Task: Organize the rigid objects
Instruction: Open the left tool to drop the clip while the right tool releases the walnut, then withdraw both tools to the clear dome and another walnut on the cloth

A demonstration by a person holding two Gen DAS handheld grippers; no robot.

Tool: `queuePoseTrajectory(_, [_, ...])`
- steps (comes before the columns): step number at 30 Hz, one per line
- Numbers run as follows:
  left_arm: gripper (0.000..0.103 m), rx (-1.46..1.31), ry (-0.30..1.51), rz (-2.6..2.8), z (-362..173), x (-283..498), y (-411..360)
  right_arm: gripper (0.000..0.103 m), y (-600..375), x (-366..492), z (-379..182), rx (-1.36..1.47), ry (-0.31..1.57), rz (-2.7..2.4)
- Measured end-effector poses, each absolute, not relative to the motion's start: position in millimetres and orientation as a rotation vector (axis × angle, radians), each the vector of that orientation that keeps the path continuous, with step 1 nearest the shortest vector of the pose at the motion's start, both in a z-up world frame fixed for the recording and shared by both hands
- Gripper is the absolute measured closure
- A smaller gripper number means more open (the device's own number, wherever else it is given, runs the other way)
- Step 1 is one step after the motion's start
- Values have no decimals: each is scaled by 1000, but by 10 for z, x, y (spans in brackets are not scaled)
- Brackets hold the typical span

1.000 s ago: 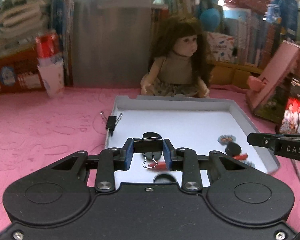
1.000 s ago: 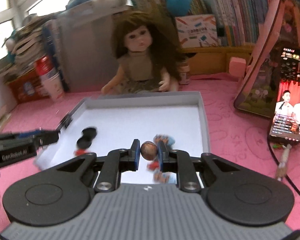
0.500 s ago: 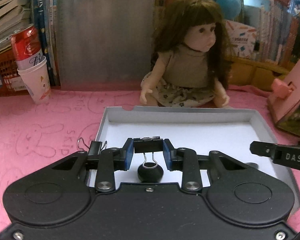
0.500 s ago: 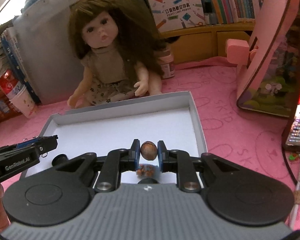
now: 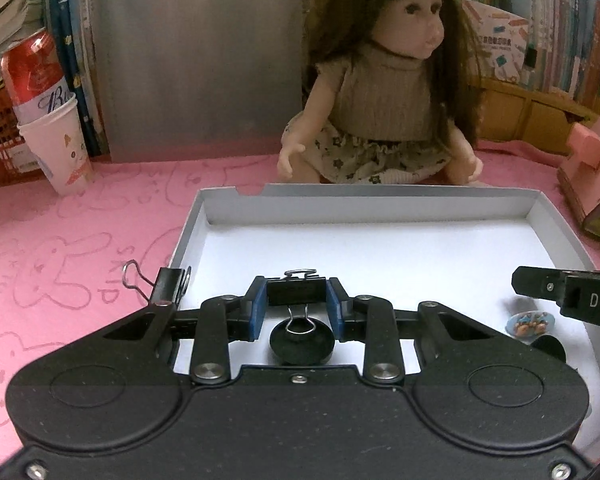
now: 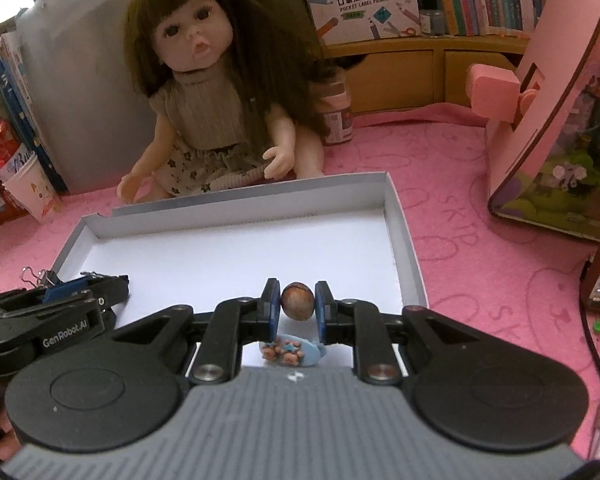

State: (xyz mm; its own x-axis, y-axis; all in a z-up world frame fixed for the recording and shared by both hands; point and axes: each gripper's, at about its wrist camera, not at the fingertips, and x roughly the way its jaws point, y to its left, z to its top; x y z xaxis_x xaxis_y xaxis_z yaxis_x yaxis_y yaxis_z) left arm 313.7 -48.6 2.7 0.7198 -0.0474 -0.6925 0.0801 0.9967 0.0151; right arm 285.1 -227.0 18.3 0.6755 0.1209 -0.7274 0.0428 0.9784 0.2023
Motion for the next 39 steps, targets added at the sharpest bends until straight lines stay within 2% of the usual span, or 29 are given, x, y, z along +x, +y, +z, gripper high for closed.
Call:
queuePoseTrajectory(4, [73,48,767,-82,34,3136,-495,80,-2278,2863,151,209,836,42])
queuePoseTrajectory(5, [73,48,768,-83,38,3134,-493,74,-2277,2865,146,209,837,43])
queuePoseTrajectory(7, [70,42,765,-84,58,3117,-479,70,-2288,2847,156,215,823,39])
queuePoseTrajectory(8, [66,38,761,-88,75,3102,-468,59,-2296,2839,164,218,820,40])
queuePoseTrajectory(9, [60,35,757,-91,98,3086,-459,57,-2308,2823,178,226,812,45])
queuePoseTrajectory(16, [48,52,694,-123,307,2808,-410,42,-2323,2608,315,210,757,68])
queuePoseTrajectory(27, [40,110,616,-249,497,1926,-331,19,-2188,1840,523,79,611,164])
queuePoseTrajectory(39, [36,102,679,-440,408,698,-91,17,-2238,943,483,-37,570,252])
